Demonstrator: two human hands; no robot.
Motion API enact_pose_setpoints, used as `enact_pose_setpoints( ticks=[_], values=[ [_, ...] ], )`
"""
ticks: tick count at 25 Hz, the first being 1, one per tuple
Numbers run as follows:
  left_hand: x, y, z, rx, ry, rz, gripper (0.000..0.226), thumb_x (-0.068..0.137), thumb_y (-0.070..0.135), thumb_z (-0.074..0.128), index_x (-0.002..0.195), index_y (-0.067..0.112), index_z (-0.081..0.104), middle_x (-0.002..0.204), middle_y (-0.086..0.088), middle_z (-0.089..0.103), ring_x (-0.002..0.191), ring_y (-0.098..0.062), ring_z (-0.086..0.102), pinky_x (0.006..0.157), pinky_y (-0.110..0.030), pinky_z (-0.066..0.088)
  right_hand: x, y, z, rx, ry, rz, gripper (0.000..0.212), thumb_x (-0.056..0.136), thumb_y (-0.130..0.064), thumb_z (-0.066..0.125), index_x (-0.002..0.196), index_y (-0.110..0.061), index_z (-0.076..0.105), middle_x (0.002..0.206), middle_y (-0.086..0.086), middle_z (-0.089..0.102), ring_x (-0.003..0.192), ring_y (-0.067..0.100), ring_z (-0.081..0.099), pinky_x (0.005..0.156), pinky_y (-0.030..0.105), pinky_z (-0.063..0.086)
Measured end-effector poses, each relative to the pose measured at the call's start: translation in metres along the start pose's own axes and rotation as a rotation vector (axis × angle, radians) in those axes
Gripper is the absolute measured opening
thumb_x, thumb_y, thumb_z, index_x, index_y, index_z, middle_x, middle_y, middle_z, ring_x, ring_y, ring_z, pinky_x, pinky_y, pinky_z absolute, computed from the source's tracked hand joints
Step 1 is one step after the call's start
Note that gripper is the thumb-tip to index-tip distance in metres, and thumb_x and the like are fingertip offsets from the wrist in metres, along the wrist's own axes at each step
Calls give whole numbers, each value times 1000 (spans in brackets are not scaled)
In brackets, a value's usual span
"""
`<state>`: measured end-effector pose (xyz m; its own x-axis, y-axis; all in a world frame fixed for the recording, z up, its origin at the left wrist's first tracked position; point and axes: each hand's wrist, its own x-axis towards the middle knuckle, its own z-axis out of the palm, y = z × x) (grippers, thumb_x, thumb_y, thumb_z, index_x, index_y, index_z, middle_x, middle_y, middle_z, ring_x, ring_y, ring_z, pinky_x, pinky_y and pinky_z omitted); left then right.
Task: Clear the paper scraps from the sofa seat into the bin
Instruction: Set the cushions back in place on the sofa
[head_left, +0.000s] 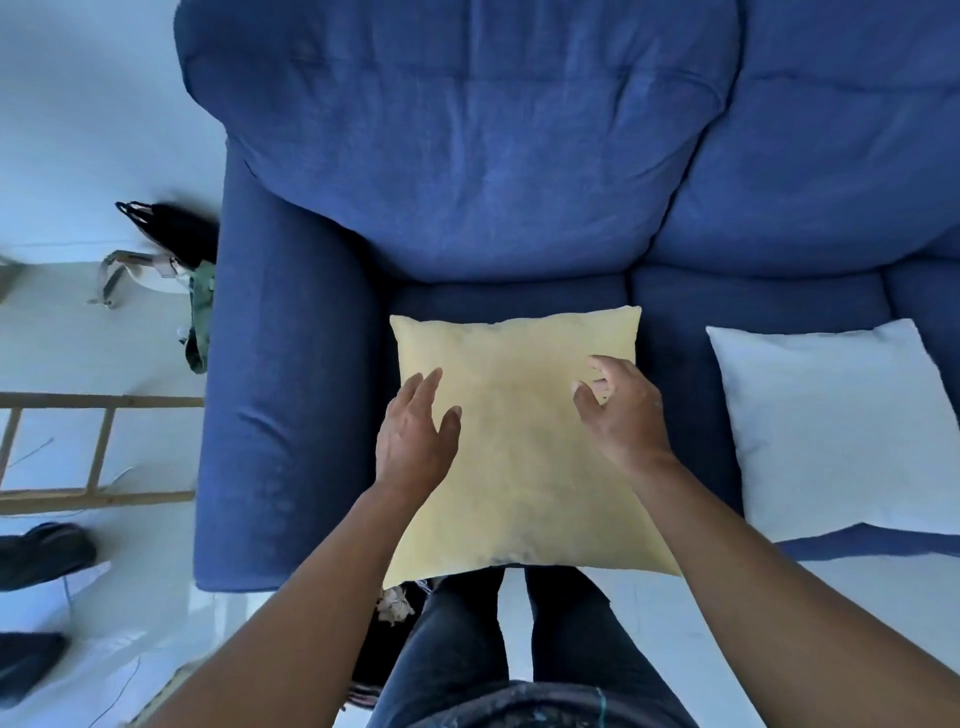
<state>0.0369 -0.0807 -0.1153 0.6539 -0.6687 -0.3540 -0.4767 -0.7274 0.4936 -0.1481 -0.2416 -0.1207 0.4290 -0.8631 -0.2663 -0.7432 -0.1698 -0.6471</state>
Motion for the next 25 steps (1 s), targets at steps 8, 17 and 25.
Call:
enact_pose_setpoints(
  ticks=[8,17,25],
  values=[
    [61,-50,85,-66,-150,-299,67,93,48,57,151,21,35,154,4,38,141,-18,38,110,-32,33,50,87,61,-218,-258,234,64,95,-48,57,145,-11,42,153,5,41,140,32,34,110,41,35],
    [98,-51,84,-753,-193,-912,73,60,60,77,120,22,59,110,2,69,98,-24,67,88,-43,56,72,114,56,442,-240,760,115,39,-79,84,135,-25,51,126,-10,65,118,18,61,105,41,48],
    [73,4,-3,-1043,-8,-595,37,78,19,75,114,21,66,104,-1,76,92,-23,72,76,-41,60,62,36,-17,751,-118,461,71,68,-49,87,130,-33,57,115,-20,71,111,-2,64,105,28,43]
  ],
)
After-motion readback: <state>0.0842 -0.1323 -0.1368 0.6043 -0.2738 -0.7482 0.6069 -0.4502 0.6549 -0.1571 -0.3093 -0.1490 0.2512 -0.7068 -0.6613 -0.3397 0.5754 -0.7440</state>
